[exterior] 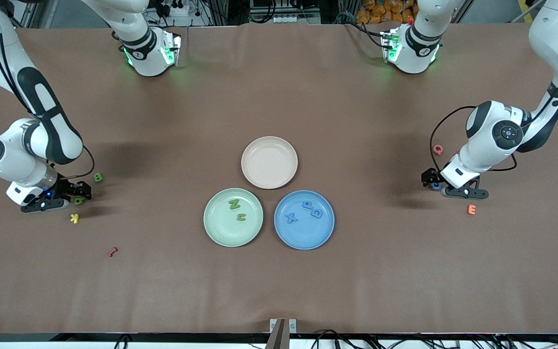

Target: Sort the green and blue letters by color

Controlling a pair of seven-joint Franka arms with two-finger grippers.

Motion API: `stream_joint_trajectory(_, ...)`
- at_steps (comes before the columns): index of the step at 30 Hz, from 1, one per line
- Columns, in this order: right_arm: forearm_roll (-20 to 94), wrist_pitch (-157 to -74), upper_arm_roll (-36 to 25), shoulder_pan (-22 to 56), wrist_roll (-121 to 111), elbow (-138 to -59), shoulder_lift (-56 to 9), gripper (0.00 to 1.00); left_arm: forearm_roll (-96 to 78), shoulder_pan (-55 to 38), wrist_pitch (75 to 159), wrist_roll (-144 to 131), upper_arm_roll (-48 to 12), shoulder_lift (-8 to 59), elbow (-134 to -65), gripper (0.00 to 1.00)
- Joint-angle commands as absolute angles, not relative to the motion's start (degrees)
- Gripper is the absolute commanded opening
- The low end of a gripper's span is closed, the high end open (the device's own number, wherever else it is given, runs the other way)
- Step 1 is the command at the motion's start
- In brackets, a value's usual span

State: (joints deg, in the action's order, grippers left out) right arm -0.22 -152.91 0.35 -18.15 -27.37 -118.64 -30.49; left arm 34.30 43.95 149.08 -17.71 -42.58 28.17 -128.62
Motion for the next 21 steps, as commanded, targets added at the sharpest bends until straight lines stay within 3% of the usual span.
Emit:
stream_joint_trajectory(1,-0.9,-153.5,1.1,-19.1,-28.0,-117.2,-31.7,0.69,35.9,44.1,149.9,-19.4,-42.9,29.1,-128.7,1.00)
stream_joint_trajectory(5,-0.9,-153.8,1.1,-19.2,-28.4,-117.2,-32.1,0.64,35.9,44.0,149.9,-19.4,-42.6,29.6,-128.6,1.00)
stream_joint_trajectory(14,-0.9,-154.1,1.1,-19.2,-29.1,-117.2,-32.2,0.40,38.0,44.1,149.9,-19.5,-41.6,30.7,-128.3,1.00)
stream_joint_trajectory(21,-0.9,-154.0,1.1,-19.1,-29.1,-117.2,-32.2,0.05,38.0,44.1,149.9,-19.7,-41.6,31.6,-127.9,1.00)
